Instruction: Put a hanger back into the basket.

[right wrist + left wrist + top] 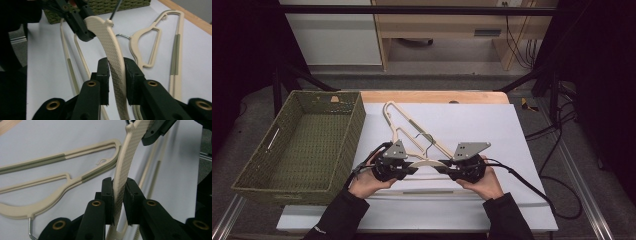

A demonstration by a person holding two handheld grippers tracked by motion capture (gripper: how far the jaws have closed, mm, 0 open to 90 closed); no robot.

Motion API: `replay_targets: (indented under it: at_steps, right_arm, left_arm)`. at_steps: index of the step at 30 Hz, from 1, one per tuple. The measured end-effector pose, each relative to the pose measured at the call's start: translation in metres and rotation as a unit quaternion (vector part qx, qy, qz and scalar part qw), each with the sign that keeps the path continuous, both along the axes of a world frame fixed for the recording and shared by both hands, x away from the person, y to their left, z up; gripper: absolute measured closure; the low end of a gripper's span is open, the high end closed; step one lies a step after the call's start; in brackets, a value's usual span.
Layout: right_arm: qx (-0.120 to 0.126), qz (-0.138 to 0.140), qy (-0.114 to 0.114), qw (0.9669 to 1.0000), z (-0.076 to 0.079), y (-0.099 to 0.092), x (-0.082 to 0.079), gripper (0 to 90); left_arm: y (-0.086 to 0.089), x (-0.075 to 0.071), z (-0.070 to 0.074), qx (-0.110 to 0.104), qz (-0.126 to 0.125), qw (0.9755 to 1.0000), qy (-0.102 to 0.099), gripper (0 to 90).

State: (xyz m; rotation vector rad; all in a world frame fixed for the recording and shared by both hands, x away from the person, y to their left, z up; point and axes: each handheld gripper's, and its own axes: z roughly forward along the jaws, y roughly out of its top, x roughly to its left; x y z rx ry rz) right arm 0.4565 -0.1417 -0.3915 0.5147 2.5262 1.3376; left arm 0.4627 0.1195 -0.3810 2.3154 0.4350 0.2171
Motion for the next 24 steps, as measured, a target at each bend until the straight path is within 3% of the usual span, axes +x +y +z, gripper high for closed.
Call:
replay_targets:
  at_steps: [7, 11, 15, 16, 19, 24]
  right_arm:
    - [-0.001, -0.033, -0.020, 0.9993, -0.001, 0.000, 0.000, 61.0]
    - [0.010, -0.034, -0.023, 0.9991, 0.000, -0.002, 0.000, 53.8]
    - [0.034, -0.049, -0.037, 0.9975, 0.004, -0.009, -0.002, 39.9]
    - [0.042, -0.057, -0.038, 0.9967, 0.005, -0.013, -0.003, 37.6]
    - [0.066, -0.088, -0.042, 0.9931, 0.008, -0.028, -0.002, 30.9]
    - [0.106, -0.139, -0.039, 0.9839, 0.012, -0.051, -0.002, 22.9]
  left_arm:
    - [-0.008, -0.008, 0.003, -0.022, -0.016, 0.9992, 0.030, 85.8]
    - [-0.011, -0.014, 0.006, -0.028, -0.005, 0.9993, 0.026, 86.5]
    - [-0.009, -0.015, 0.009, -0.033, 0.014, 0.9992, 0.018, 86.6]
    - [-0.007, -0.014, 0.010, -0.026, 0.014, 0.9994, 0.016, 86.6]
    - [-0.004, -0.014, 0.013, -0.038, 0.034, 0.9986, 0.014, 86.6]
    - [0.005, -0.014, 0.019, -0.061, 0.067, 0.9959, 0.008, 86.6]
